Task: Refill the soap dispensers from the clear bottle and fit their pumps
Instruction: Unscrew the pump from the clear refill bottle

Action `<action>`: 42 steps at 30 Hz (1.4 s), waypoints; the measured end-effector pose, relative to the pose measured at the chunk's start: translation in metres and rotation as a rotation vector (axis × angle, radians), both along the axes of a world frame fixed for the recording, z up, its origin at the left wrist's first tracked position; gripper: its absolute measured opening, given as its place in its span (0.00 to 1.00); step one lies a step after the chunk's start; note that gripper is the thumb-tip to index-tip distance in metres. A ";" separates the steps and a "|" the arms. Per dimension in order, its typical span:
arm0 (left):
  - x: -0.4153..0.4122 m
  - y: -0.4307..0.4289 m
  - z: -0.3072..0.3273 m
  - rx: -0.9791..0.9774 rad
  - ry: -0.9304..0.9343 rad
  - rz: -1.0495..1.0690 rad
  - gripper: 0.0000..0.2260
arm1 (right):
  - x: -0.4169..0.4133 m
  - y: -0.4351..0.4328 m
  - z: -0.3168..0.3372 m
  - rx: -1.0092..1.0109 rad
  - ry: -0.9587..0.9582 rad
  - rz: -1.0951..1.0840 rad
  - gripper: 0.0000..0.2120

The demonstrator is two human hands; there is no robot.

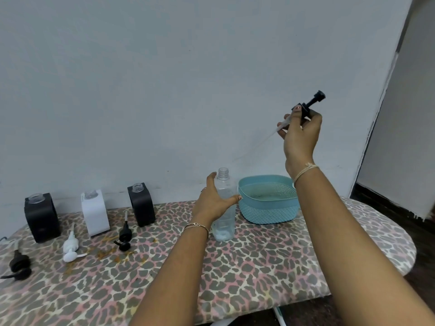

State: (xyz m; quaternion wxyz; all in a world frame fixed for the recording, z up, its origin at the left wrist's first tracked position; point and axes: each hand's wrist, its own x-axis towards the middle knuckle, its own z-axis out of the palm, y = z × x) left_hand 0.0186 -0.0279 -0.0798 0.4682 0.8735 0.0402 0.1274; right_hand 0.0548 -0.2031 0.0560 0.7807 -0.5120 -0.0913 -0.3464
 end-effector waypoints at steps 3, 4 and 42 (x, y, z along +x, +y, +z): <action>0.001 0.000 -0.001 -0.002 -0.008 0.003 0.45 | -0.005 -0.008 -0.014 0.019 0.026 -0.007 0.10; 0.000 0.000 -0.001 -0.006 -0.009 0.003 0.45 | -0.006 -0.011 -0.021 0.015 0.042 -0.011 0.11; -0.001 -0.002 0.000 -0.032 -0.049 -0.003 0.41 | -0.030 -0.039 -0.213 -0.577 0.672 -0.102 0.16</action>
